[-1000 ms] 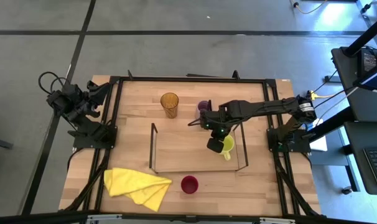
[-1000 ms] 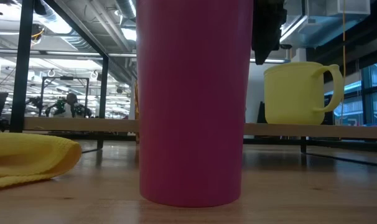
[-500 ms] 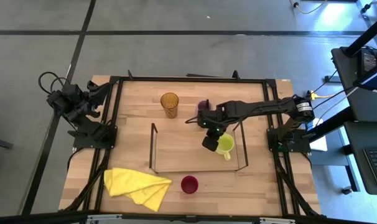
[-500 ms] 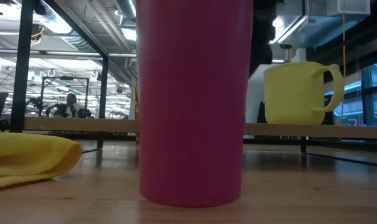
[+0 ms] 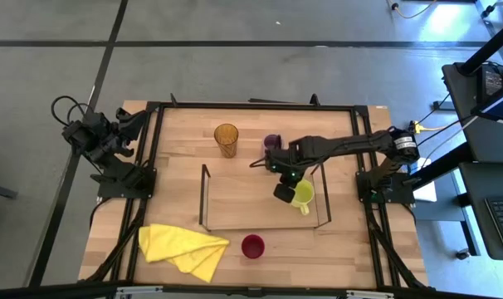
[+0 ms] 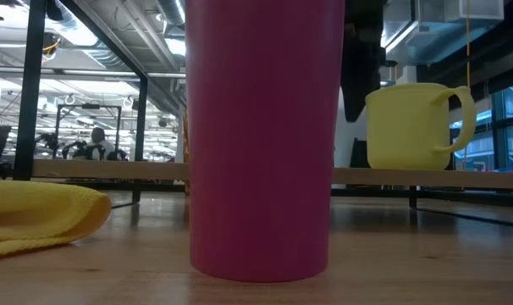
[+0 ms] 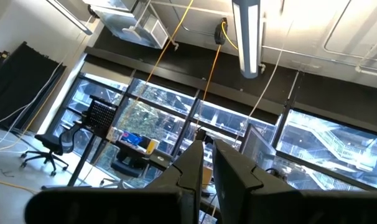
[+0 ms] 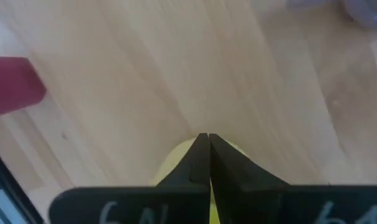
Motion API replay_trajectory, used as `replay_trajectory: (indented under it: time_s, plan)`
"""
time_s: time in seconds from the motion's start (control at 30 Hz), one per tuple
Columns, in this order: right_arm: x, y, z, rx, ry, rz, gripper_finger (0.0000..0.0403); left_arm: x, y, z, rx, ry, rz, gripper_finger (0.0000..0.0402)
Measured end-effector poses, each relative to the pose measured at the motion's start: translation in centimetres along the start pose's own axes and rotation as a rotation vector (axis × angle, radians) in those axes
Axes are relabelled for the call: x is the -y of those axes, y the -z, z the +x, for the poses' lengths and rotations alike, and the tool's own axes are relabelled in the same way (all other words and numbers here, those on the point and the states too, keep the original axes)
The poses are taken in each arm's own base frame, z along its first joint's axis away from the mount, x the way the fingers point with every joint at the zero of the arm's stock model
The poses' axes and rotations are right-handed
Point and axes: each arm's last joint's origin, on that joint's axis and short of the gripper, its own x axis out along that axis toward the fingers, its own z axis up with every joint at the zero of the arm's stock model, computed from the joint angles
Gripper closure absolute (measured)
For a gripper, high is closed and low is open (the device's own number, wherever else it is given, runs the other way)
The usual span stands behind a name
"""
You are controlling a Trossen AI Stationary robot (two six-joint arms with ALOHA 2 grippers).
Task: Stack small to large cups/mugs on shelf
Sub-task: Put the yellow mug on the shelf
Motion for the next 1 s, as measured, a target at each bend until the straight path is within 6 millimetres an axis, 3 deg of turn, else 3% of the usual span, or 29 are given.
replay_trajectory:
  time_s: [0.27, 1.0]
  plan:
    - [0.9, -0.2, -0.1, -0.009, 0.028, 0.006, 0.04, 0.0, 0.0, 0.0, 0.0, 0.0, 0.0, 0.037]
    - [1.1, 0.2, -0.1, -0.046, 0.054, -0.009, 0.0399, -0.1, 0.0, 0.0, -0.011, -0.029, 0.0, 0.037]
